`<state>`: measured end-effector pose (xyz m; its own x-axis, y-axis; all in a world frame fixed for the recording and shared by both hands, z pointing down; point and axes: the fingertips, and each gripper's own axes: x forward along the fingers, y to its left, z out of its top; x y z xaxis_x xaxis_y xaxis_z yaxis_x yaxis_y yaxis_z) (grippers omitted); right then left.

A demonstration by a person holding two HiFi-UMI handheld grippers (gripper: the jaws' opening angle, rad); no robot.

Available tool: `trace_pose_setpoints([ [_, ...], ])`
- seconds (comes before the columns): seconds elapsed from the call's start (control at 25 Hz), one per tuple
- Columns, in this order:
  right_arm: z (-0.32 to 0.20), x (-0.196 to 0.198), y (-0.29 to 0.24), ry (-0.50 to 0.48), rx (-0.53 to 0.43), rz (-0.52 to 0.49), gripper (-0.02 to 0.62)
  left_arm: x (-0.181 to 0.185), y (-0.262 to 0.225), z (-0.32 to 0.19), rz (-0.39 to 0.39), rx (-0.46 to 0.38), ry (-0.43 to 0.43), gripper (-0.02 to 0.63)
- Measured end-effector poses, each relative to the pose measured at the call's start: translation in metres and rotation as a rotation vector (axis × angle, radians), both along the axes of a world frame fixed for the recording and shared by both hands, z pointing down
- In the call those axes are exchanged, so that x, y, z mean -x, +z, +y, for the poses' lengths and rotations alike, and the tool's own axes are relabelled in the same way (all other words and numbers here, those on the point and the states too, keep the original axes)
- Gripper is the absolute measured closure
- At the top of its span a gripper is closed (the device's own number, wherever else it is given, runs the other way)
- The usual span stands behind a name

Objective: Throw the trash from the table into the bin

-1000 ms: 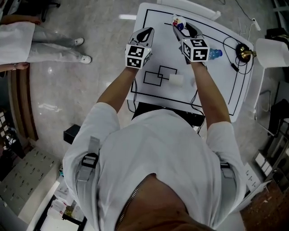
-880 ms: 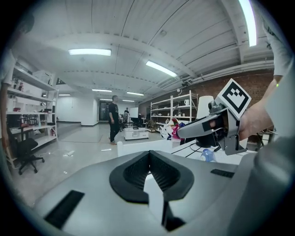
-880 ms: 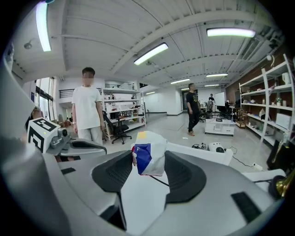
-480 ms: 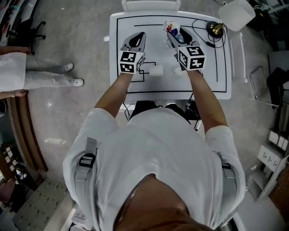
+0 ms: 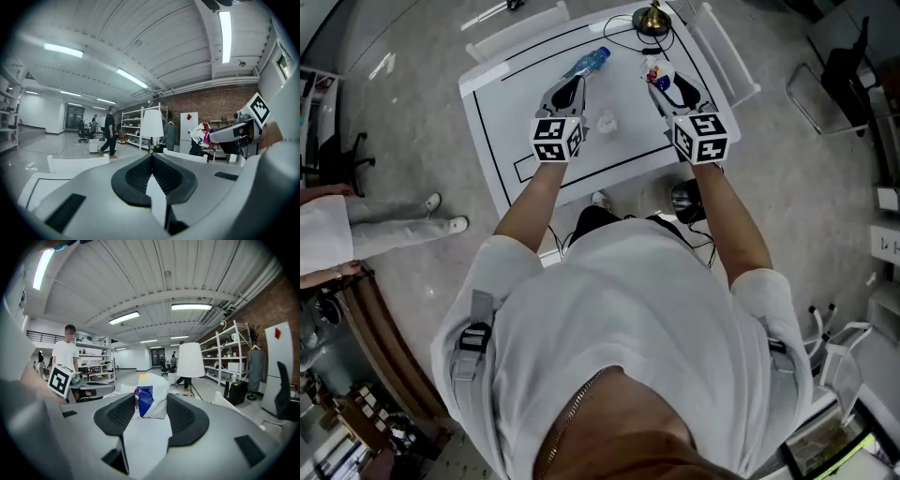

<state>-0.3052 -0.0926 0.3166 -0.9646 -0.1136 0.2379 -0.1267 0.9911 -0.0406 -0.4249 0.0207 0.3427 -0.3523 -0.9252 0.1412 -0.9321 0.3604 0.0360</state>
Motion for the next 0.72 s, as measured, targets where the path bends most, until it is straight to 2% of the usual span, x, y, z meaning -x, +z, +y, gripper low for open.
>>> trace_pose_setpoints([
  [0.2, -0.036, -0.112, 0.005, 0.134, 0.001, -0.010, 0.376, -0.097, -0.011, -0.060, -0.005, -0.027, 0.177, 0.597],
  [0.44, -0.070, -0.234, 0.037, 0.262, 0.029, 0.018, 0.376, -0.212, 0.008, -0.119, 0.025, -0.014, 0.338, 0.597],
  [0.56, -0.079, -0.289, 0.063, 0.317, 0.054, 0.045, 0.376, -0.267, 0.032, -0.141, 0.043, 0.021, 0.413, 0.597],
  [0.72, -0.081, -0.357, 0.111, 0.409, 0.133, 0.096, 0.376, -0.336, 0.076, -0.159, 0.086, 0.112, 0.526, 0.597],
])
